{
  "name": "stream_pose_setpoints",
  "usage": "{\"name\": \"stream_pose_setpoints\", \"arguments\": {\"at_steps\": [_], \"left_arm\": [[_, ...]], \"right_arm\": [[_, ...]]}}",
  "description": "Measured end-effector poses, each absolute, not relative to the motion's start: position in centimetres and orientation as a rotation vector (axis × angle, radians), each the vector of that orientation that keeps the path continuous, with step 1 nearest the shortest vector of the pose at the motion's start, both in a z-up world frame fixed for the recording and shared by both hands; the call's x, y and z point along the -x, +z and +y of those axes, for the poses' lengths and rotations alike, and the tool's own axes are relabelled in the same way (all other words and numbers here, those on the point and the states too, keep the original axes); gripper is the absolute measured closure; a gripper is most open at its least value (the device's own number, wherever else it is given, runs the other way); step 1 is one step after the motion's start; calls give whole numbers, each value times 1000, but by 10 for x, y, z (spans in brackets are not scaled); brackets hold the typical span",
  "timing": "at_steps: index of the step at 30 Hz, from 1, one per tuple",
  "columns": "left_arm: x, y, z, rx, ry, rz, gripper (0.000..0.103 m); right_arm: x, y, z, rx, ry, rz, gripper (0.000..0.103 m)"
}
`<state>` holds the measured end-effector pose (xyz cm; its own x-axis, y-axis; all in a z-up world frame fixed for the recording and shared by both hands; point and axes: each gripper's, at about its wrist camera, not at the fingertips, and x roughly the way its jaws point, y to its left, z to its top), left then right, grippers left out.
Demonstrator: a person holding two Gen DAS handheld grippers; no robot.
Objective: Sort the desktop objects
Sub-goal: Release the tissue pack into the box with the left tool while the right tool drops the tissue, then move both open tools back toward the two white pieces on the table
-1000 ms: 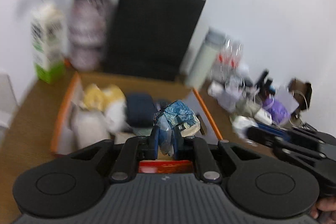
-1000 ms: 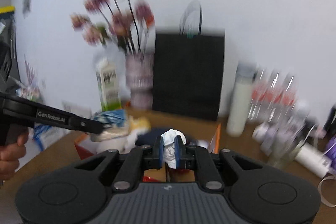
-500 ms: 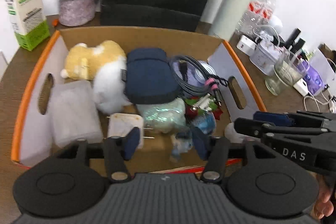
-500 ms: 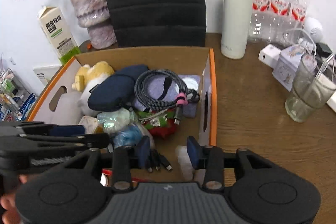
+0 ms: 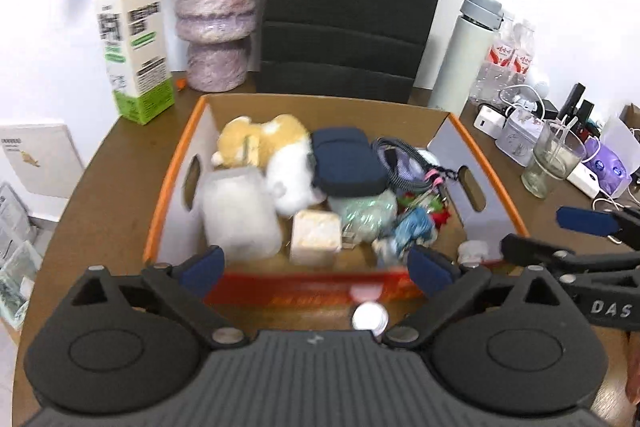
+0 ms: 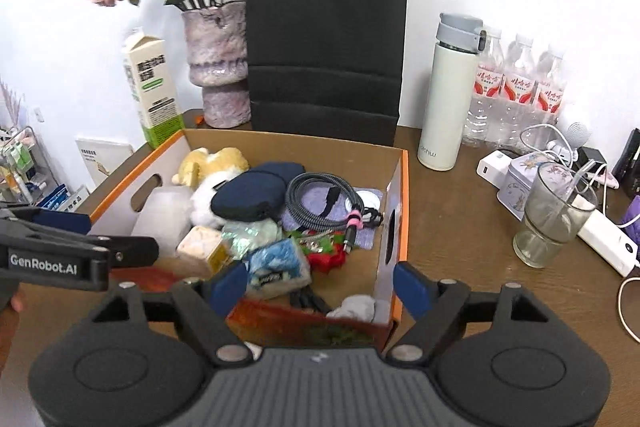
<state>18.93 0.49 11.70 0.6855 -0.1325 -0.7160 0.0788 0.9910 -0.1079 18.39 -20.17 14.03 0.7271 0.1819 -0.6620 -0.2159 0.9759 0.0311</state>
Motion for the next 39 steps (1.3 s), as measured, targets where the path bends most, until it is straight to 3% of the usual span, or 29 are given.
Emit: {"name": "stream_pose_setpoints", "arguments": {"at_steps": [6,13,21,27,39], "left_arm": [[-118,99,9,114,-127,725,0],[-36,59,10,108,-122,713,0],[30,36,13,37,3,681,1],[40,28,8,25,2,687,1],[14,23,11,8,-31,686,1]], "right_arm": [[-121,127,-207,51,240,615,19],[-50,82,-198,151,206,597,19],[20,52,-204,54,190,585,19],[46,49,-206,22,166,545,19],[22,43,-192,49,200,569,20]]}}
